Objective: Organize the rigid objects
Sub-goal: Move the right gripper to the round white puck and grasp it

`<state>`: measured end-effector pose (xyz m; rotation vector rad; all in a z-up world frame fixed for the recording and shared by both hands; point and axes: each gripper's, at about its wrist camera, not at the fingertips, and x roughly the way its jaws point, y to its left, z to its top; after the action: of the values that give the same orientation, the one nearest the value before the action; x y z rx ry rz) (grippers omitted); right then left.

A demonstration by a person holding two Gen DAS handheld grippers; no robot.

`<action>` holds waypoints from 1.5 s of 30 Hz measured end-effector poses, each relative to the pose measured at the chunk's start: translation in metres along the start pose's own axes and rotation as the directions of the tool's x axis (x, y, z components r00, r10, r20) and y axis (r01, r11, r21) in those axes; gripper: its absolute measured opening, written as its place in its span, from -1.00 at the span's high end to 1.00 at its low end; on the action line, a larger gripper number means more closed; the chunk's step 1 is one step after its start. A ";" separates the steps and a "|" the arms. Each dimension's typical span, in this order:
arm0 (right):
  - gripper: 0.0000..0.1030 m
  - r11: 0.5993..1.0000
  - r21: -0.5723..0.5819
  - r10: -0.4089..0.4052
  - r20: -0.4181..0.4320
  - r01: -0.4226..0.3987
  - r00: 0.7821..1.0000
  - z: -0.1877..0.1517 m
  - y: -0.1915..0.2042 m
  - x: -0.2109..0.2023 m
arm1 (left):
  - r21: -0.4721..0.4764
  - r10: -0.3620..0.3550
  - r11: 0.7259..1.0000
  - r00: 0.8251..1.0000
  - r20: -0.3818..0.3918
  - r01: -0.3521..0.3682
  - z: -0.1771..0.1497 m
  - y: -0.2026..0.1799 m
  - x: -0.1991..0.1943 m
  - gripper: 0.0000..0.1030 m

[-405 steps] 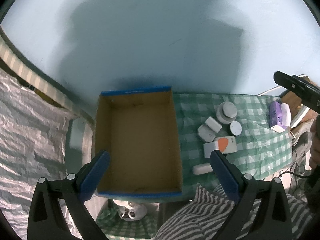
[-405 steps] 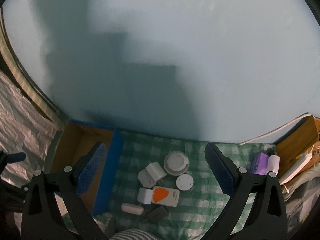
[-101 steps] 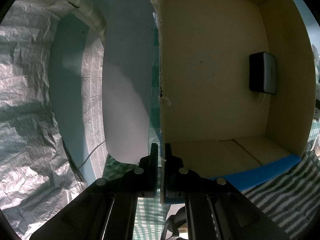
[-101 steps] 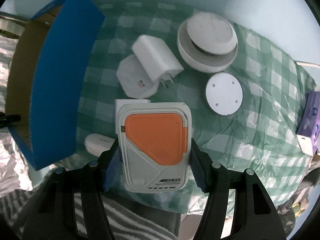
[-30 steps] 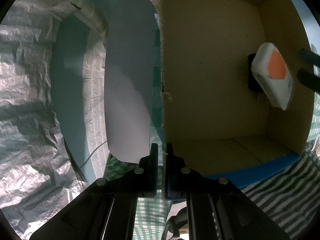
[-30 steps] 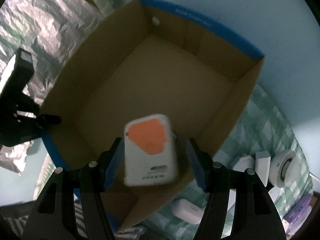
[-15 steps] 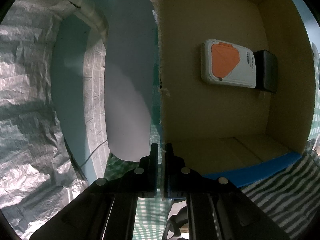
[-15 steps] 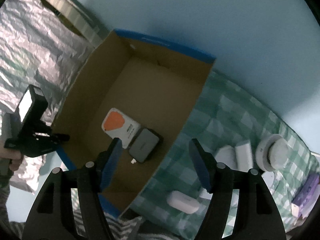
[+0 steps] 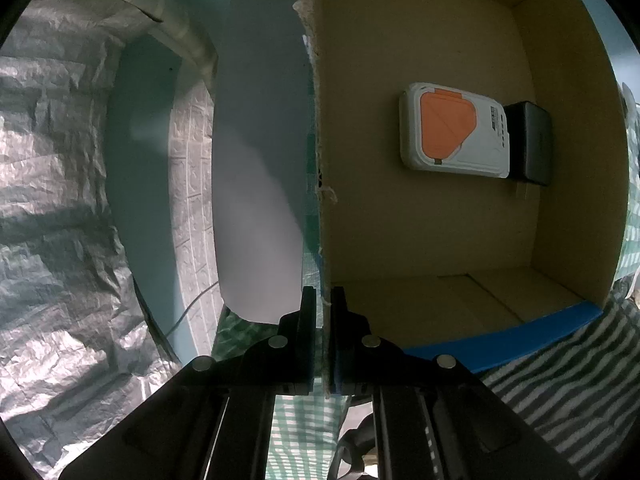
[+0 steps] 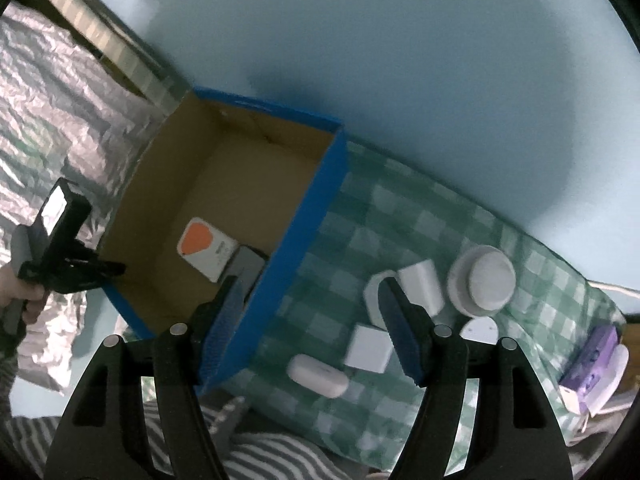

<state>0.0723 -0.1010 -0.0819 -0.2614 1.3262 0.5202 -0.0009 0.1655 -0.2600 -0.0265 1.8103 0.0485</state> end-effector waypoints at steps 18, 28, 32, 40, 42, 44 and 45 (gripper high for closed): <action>-0.46 0.973 0.167 -0.135 -0.152 0.160 0.979 -0.035 -0.139 0.039 | -0.015 -0.003 1.000 1.000 -0.014 0.003 -0.001 0.001 0.002 0.84; -0.46 0.965 0.121 -0.194 -0.262 0.232 0.945 -0.053 -0.170 0.091 | -0.017 -0.003 1.000 1.000 -0.017 0.002 -0.001 -0.001 0.003 0.84; -0.46 0.966 0.110 -0.198 -0.279 0.236 0.940 -0.057 -0.176 0.108 | -0.019 -0.002 1.000 1.000 -0.018 0.002 -0.002 -0.001 0.003 0.84; -0.46 0.968 0.104 -0.191 -0.289 0.229 0.938 -0.056 -0.178 0.129 | -0.024 -0.002 1.000 1.000 -0.023 0.002 -0.004 -0.003 0.004 0.84; -0.36 0.970 0.111 -0.175 -0.294 0.216 0.940 -0.054 -0.182 0.133 | -0.025 -0.002 1.000 1.000 -0.024 0.002 -0.004 -0.003 0.004 0.84; -0.21 0.970 0.112 -0.173 -0.304 0.216 0.937 -0.055 -0.181 0.138 | -0.022 -0.002 1.000 1.000 -0.023 0.002 -0.004 -0.004 0.003 0.84; -0.21 0.970 0.113 -0.174 -0.302 0.217 0.937 -0.055 -0.182 0.138 | -0.021 -0.003 1.000 1.000 -0.022 0.002 -0.004 -0.004 0.003 0.84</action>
<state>0.1376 -0.2538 -0.2483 -0.3555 1.5959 0.2187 -0.0052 0.1615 -0.2617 -0.0445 1.8315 0.0659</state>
